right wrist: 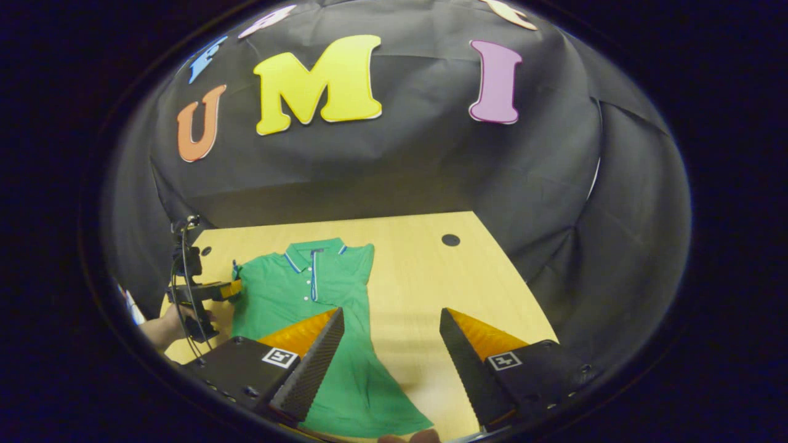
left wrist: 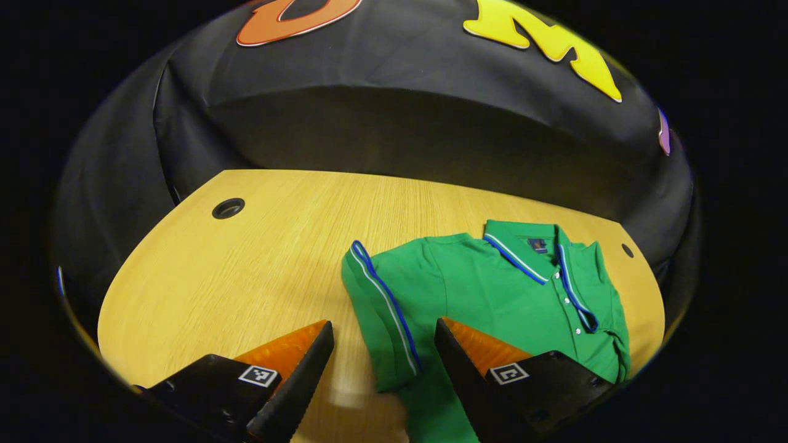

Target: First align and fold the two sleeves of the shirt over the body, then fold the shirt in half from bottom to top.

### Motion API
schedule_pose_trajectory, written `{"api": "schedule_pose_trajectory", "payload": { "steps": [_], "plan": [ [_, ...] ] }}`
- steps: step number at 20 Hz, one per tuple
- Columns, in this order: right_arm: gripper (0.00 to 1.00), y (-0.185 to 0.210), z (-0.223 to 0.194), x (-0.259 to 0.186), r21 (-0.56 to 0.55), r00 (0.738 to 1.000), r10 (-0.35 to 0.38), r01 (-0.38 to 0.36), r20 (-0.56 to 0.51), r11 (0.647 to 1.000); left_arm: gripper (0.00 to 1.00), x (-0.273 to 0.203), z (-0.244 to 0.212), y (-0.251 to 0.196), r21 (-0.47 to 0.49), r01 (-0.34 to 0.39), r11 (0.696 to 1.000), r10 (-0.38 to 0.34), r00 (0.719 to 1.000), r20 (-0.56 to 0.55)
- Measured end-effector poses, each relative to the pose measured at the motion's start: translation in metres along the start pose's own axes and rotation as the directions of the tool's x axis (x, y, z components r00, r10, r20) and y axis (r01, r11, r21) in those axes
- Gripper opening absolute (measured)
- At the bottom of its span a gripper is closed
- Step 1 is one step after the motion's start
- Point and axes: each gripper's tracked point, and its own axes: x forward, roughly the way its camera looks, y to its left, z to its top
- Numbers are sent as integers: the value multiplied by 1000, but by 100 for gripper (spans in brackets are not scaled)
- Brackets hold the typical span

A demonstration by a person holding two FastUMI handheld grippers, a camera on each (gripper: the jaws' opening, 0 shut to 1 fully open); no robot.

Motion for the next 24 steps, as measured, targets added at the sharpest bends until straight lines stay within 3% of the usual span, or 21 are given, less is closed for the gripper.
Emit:
{"api": "schedule_pose_trajectory", "payload": {
  "steps": [2,4,5,6,7,9,13,15,18,24],
  "plan": [
    [98,2,-1,1,9,1000,3,-3,-8,1000,100,3,-3,6,24,-21,1000,21,1000,-19],
    [98,5,-4,4,29,1000,11,-10,-19,1000,87,9,0,6,34,-12,999,12,1000,-3],
    [95,6,-6,7,41,1000,16,-15,-26,999,74,8,-2,7,39,-14,999,14,1000,-14],
    [95,9,-9,7,50,999,22,-20,-33,999,80,8,-1,10,45,-6,999,6,1000,-11],
    [95,10,-11,7,57,999,30,-28,-39,998,71,8,-1,12,51,-4,999,4,1000,-14],
    [96,20,-18,11,86,996,65,-60,-60,995,37,4,0,16,53,9,999,-8,1000,-19],
    [96,27,-28,17,112,992,87,-77,-89,991,13,1,0,1,16,133,991,-133,991,-21],
    [96,29,-27,18,94,992,90,-82,-84,992,8,-3,6,1,-16,155,988,-156,988,-8],
    [97,32,-23,19,79,991,103,-97,-79,992,8,-13,25,9,-7,127,992,-126,992,28],
    [96,34,-19,18,98,989,125,-118,-73,988,8,-32,52,-12,61,113,992,-116,992,44]
  ]
}}
